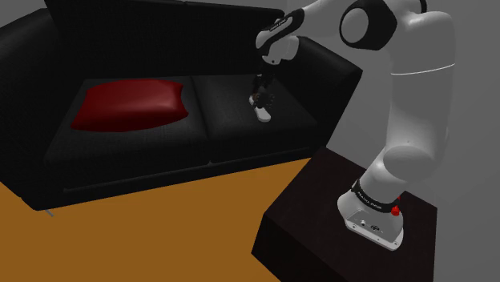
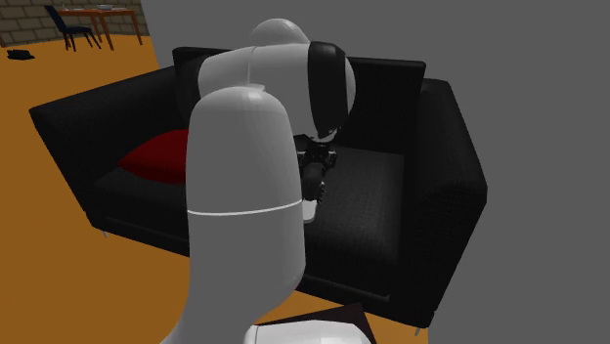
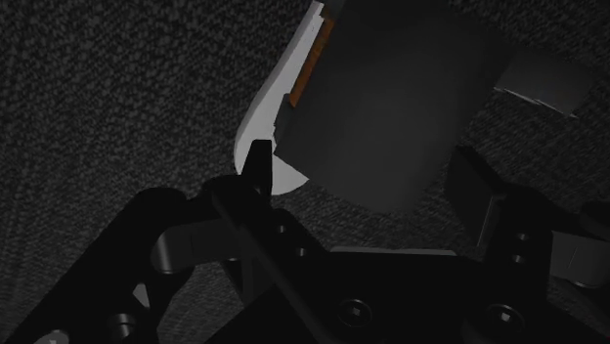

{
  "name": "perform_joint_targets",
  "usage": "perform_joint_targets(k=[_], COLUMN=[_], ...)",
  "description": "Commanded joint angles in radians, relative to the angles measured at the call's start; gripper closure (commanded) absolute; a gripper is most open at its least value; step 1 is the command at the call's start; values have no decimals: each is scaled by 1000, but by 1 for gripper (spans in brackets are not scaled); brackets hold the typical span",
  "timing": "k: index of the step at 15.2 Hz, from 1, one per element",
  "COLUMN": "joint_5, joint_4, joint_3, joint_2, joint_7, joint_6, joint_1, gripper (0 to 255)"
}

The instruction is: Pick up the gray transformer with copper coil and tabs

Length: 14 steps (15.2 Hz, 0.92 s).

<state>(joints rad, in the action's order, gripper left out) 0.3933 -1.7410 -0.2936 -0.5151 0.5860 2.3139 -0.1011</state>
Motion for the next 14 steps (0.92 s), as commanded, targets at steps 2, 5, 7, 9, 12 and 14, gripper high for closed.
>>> perform_joint_targets(k=[2,5,7,9,12,14], joint_5=[-13,-25,-33,-41,-52,-53], joint_4=[8,18,26,35,50,51], joint_3=[-7,-14,-18,-22,-27,-27], joint_2=[22,42,55,68,85,86], joint_7=[-12,-23,-31,-38,-49,-50], joint_6=[-28,-58,-78,-98,-129,-131], joint_1=[5,8,10,12,15,15], gripper=[255,255,255,255,255,255])
